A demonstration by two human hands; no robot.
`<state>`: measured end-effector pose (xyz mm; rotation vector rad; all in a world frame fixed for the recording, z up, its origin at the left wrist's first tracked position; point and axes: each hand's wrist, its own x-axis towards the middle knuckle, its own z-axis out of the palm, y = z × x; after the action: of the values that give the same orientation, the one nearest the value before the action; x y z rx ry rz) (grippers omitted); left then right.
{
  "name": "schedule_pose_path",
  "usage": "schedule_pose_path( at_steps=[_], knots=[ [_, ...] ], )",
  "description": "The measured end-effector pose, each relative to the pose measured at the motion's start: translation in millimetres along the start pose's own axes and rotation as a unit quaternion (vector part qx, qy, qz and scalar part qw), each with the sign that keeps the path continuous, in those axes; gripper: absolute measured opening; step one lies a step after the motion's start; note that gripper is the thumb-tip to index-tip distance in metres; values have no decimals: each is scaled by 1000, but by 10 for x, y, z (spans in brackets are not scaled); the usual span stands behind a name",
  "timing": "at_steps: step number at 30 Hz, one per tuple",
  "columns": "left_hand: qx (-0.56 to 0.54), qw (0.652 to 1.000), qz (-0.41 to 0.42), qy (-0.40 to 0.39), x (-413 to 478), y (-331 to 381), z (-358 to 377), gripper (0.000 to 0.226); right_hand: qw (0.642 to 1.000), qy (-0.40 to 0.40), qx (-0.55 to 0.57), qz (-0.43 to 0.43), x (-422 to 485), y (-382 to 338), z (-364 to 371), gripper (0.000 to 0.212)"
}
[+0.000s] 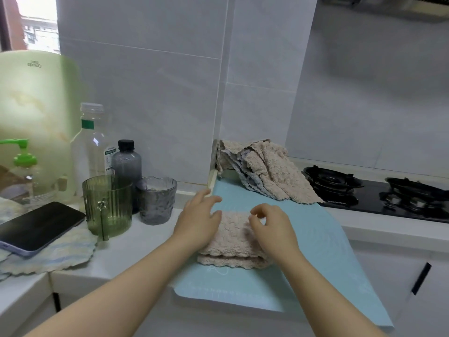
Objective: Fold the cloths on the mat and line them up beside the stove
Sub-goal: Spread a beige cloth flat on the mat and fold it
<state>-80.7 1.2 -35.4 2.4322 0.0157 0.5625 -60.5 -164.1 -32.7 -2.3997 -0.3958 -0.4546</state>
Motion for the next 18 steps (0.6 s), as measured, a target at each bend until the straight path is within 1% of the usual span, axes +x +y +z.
schedule_pose_path(
  at_steps=[1, 2, 4, 6, 8, 12, 15, 18],
  knots=[
    [18, 999, 13, -30, 10, 36, 51, 42, 999, -6, -31, -22, 21, -11, 29, 26],
    [53, 996, 14, -74, 10, 49, 117, 44, 996, -41, -68, -39, 41, -17, 64, 34],
    [138, 977, 2, -160, 6, -20, 242, 49, 981, -139, -122, -54, 57, 20, 150, 45],
    [182, 961, -7, -208, -6, -134, 290, 51, 965, -215, -143, -44, 46, 111, 208, 51],
    [188, 958, -8, -217, -35, -219, 297, 51, 960, -244, -136, -24, 23, 197, 239, 53],
    [197, 961, -3, -197, -84, -229, 305, 49, 961, -245, -127, -18, -3, 234, 282, 53],
    [207, 959, -3, -193, -92, -208, 300, 48, 956, -263, -128, -18, 11, 244, 286, 54],
    [207, 959, -6, -193, -106, -191, 298, 48, 956, -264, -125, -14, 15, 246, 276, 53]
  ],
)
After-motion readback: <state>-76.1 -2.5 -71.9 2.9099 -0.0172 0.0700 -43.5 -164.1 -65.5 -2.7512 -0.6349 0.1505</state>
